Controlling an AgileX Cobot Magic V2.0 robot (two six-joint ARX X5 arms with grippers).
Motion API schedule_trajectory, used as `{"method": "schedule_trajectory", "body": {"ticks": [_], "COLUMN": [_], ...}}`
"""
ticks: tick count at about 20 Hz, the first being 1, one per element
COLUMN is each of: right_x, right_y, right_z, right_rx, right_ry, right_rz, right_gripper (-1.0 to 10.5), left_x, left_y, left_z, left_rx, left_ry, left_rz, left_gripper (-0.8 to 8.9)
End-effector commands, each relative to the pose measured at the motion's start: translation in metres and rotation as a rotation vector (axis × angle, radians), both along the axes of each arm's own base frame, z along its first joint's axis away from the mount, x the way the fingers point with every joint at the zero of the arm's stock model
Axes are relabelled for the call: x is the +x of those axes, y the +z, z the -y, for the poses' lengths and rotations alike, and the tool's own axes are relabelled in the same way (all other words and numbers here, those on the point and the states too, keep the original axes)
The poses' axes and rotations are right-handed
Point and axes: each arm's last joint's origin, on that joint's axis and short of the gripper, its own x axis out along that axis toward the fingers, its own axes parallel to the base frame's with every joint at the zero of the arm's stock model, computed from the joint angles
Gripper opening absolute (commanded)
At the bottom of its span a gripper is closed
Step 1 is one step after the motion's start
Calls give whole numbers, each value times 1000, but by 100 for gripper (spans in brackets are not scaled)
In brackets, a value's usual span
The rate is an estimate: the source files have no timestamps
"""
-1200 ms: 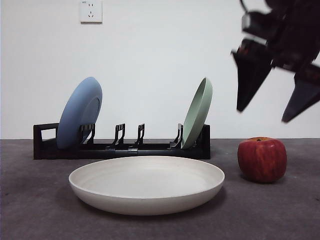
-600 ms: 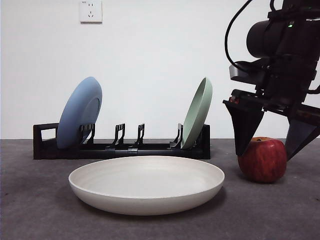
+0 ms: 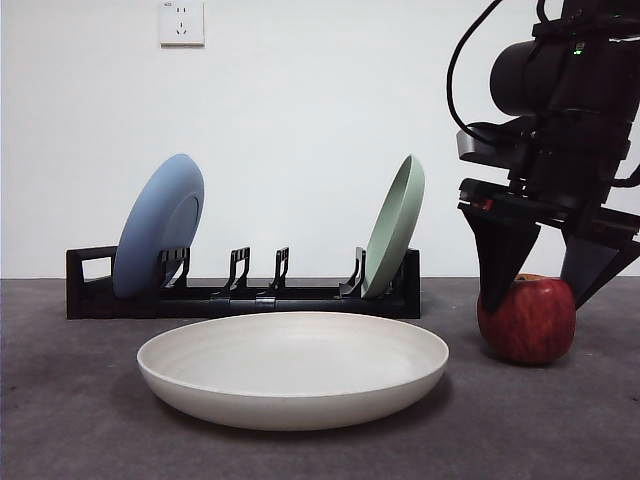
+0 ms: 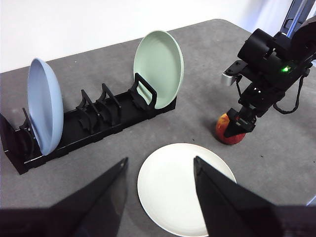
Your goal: Take the yellow plate from the plate rack,put the plate on the table,take the apple from the table,put the apple in the plate
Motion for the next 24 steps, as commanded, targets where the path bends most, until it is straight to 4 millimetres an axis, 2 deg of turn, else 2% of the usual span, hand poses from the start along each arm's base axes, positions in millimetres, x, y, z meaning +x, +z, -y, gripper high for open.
{"method": "schedule_trajectory", "body": {"ticks": [1, 4, 6, 8, 12, 16, 22, 24], "right_x": [-3, -10, -15, -22, -37, -44, -45, -45], "right_y": [25, 62, 77, 82, 66, 39, 5, 0], "right_z": [-8, -33, -55, -81, -122, -147, -155, -156], "right_rx": [39, 100, 135, 182, 203, 160, 50, 32], "right_ry": [4, 67, 125, 183, 281, 339, 339, 340], "right_rz": [82, 198, 245, 289, 260, 186, 80, 63], "right_gripper": [-16, -16, -16, -16, -16, -16, -16, -16], "left_x": [0, 1, 1, 1, 1, 1, 0, 0], "left_y": [-1, -1, -2, -2, -2, -3, -4, -4], "left_z": [0, 1, 1, 1, 1, 0, 0, 0], "left_rx": [-2, 0, 1, 1, 2, 17, 23, 22], "left_ry": [8, 8, 8, 8, 8, 8, 8, 8], "left_rz": [-7, -9, -10, -10, -11, -21, -26, -26], "left_gripper": [219, 219, 219, 219, 219, 219, 219, 219]}}
